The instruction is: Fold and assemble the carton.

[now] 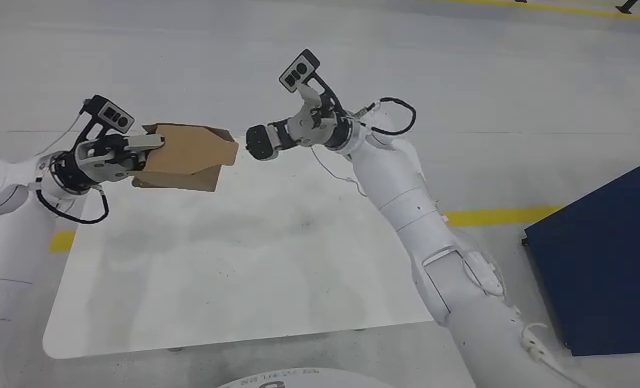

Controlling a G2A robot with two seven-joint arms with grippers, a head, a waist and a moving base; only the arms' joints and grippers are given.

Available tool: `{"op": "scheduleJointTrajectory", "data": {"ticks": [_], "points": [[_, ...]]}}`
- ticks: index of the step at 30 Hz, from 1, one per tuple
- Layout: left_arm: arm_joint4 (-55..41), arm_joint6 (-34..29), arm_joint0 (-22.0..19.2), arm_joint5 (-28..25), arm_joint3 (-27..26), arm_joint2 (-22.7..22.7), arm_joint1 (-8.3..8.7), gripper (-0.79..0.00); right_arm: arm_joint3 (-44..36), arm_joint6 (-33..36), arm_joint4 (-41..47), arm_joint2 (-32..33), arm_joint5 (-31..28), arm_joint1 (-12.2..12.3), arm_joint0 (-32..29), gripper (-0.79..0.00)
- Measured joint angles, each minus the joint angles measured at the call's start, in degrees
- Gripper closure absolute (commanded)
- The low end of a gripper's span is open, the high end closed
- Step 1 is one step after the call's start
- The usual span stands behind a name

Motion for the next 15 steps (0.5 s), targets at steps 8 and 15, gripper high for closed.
{"op": "scheduleJointTrajectory", "data": {"ticks": [8, 15], "points": [[0.58, -0.21, -0.16, 0.02, -0.34, 0.15, -0.06, 0.0, 0.07, -3.39, -2.58, -1.94, -0.1, -0.93, 0.61, -0.785], [0.11, -0.58, -0.26, -0.22, 0.48, 0.11, -0.15, 0.0, 0.15, -3.65, -3.98, -3.71, 0.56, -1.73, 1.0, -0.785]]}}
